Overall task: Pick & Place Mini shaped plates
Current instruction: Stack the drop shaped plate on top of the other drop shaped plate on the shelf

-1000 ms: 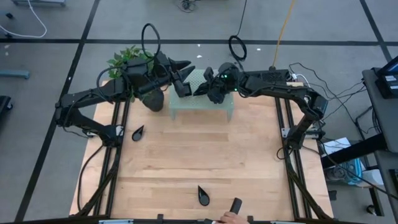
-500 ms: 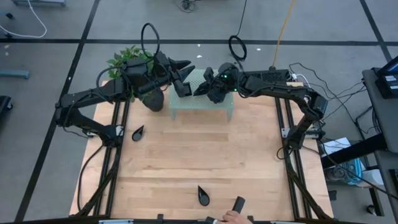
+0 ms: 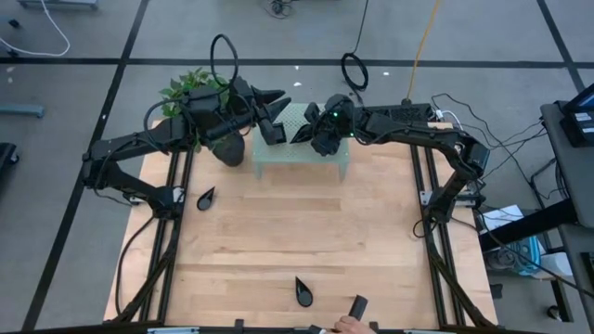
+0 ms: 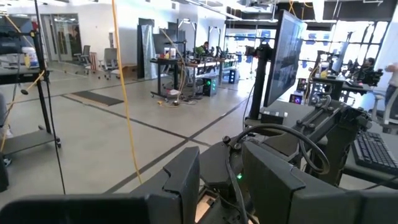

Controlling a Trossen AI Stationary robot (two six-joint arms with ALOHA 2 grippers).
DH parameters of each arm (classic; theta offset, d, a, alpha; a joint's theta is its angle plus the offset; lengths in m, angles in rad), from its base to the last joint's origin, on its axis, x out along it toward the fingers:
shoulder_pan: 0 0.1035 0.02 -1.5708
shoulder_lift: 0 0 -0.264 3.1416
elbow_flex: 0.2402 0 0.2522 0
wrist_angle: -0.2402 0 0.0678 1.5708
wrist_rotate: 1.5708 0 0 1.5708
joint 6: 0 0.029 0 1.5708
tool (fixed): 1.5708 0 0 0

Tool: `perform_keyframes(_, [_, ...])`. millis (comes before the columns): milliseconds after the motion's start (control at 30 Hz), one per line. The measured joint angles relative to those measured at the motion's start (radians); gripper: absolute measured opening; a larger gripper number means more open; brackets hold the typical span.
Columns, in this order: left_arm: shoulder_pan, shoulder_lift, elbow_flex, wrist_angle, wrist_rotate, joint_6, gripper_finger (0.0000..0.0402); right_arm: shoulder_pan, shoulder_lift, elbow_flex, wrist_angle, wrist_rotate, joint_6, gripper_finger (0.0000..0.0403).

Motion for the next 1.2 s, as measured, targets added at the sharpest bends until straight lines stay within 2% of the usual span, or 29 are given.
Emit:
perform_keyframes(100, [0.0, 0.0, 0.0, 0.0, 0.0, 0.0, 0.0124, 0.002, 0.0, 0.0, 0.0, 0.003, 0.005, 0.0])
perform_keyframes(300, [0.0, 0.0, 0.0, 0.0, 0.0, -0.016, 0.0124, 0.016, 0.001, 0.0, -0.001, 0.076, 0.008, 0.0004])
perform_keyframes(700, [0.0, 0.0, 0.0, -0.001, 0.0, -0.027, 0.0124, 0.034, 0.002, 0.0, -0.004, 0.08, 0.072, 0.0064])
perform_keyframes(933, [0.0, 0.0, 0.0, -0.001, 0.0, -0.027, 0.0124, 0.043, -0.047, -0.001, 0.017, 0.08, 0.136, 0.009])
perform_keyframes(1067, [0.0, 0.0, 0.0, -0.001, 0.0, -0.026, 0.0124, 0.041, -0.061, -0.001, 0.098, 0.078, 0.201, 0.0095])
perform_keyframes(1200, [0.0, 0.0, 0.0, -0.001, 0.0, -0.026, 0.0124, 0.026, -0.069, -0.002, 0.245, 0.112, 0.361, 0.0094])
